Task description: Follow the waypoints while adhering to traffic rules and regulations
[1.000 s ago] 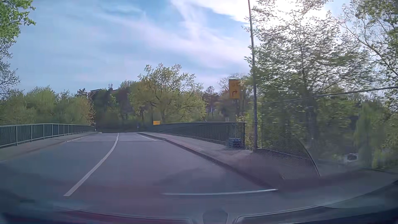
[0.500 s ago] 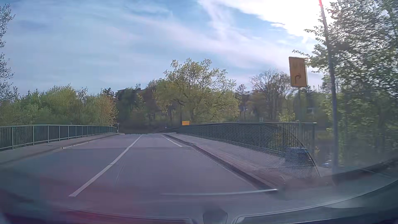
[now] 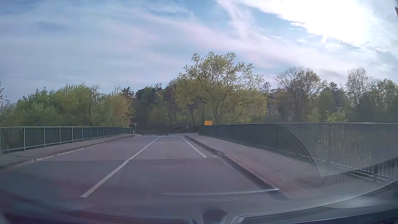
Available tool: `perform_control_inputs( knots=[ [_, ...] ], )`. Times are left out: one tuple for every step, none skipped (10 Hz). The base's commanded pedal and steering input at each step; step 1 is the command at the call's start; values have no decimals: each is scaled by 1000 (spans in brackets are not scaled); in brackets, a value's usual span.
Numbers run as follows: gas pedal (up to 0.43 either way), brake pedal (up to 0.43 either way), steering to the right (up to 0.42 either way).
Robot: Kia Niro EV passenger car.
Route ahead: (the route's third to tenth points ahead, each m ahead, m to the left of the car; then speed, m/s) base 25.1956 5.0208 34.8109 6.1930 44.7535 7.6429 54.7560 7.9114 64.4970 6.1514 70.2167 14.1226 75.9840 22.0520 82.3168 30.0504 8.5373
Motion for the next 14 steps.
perform_control_inputs(
  knots=[
    [98,0,-81],
    [98,0,-73],
    [98,0,-59],
    [98,0,-48],
    [98,0,-40],
    [98,0,-40],
    [87,0,-37],
    [79,0,-26],
    [79,0,-17],
    [79,0,-13],
    [28,0,-12],
    [28,0,-15],
    [28,0,-18],
    [28,0,-21]
  ],
)
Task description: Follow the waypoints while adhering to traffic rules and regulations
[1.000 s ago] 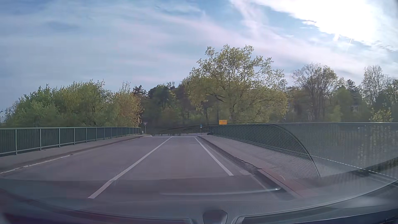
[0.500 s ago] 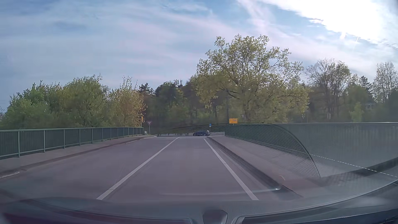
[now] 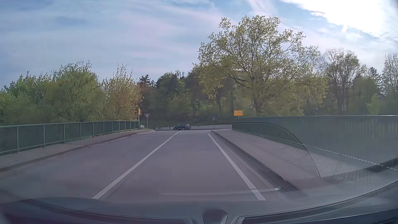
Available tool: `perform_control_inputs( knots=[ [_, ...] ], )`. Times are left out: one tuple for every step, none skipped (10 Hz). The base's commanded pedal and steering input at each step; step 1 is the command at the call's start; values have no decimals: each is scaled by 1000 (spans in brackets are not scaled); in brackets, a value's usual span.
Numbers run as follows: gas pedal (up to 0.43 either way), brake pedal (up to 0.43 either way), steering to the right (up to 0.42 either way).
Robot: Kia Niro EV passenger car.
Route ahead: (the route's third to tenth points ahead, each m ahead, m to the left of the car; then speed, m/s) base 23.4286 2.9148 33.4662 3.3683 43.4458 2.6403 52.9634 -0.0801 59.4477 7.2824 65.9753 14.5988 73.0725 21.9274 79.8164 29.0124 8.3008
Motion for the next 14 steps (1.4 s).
perform_control_inputs(
  knots=[
    [28,0,-25],
    [8,0,-25],
    [0,0,-23],
    [0,0,-18],
    [0,0,-9],
    [0,0,-5],
    [0,0,-6],
    [0,0,-5],
    [0,0,-5],
    [0,0,-4],
    [0,0,-5],
    [0,0,-4],
    [0,0,-4],
    [0,0,-4]
  ],
)
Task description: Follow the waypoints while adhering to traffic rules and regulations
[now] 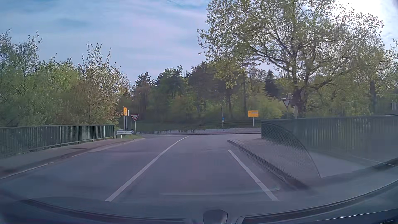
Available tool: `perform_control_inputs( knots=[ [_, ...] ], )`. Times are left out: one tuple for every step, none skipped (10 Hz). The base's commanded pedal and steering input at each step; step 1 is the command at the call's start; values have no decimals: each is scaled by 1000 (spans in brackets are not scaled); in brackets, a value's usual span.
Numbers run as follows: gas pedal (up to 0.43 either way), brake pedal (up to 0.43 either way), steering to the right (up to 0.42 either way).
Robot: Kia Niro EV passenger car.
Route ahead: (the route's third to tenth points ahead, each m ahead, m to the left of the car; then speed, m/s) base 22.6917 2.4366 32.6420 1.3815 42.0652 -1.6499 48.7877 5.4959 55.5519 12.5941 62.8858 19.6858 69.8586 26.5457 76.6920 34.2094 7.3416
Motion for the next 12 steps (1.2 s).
perform_control_inputs(
  knots=[
    [0,0,-3],
    [0,0,-3],
    [0,0,-2],
    [0,0,-2],
    [0,0,-2],
    [0,0,-1],
    [0,0,0],
    [0,0,2],
    [0,0,3],
    [0,0,3],
    [0,0,4],
    [0,0,6]
  ],
)
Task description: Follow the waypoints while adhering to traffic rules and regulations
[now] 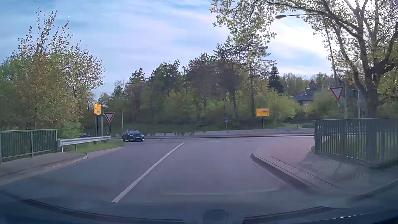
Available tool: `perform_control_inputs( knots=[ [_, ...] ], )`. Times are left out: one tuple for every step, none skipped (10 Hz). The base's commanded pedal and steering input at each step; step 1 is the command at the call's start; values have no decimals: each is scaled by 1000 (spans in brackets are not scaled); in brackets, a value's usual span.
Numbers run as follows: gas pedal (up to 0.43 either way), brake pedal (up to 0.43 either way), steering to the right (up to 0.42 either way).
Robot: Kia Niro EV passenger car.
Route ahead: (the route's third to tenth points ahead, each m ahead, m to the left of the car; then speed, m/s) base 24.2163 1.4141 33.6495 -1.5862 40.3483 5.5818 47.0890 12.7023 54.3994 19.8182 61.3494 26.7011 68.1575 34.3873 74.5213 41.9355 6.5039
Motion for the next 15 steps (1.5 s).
perform_control_inputs(
  knots=[
    [0,0,6],
    [0,0,8],
    [0,0,8],
    [0,0,8],
    [0,12,5],
    [0,49,4],
    [0,85,4],
    [0,91,4],
    [0,122,4],
    [0,140,4],
    [0,140,4],
    [0,146,4],
    [0,146,6],
    [0,146,6],
    [0,152,7]
  ],
)
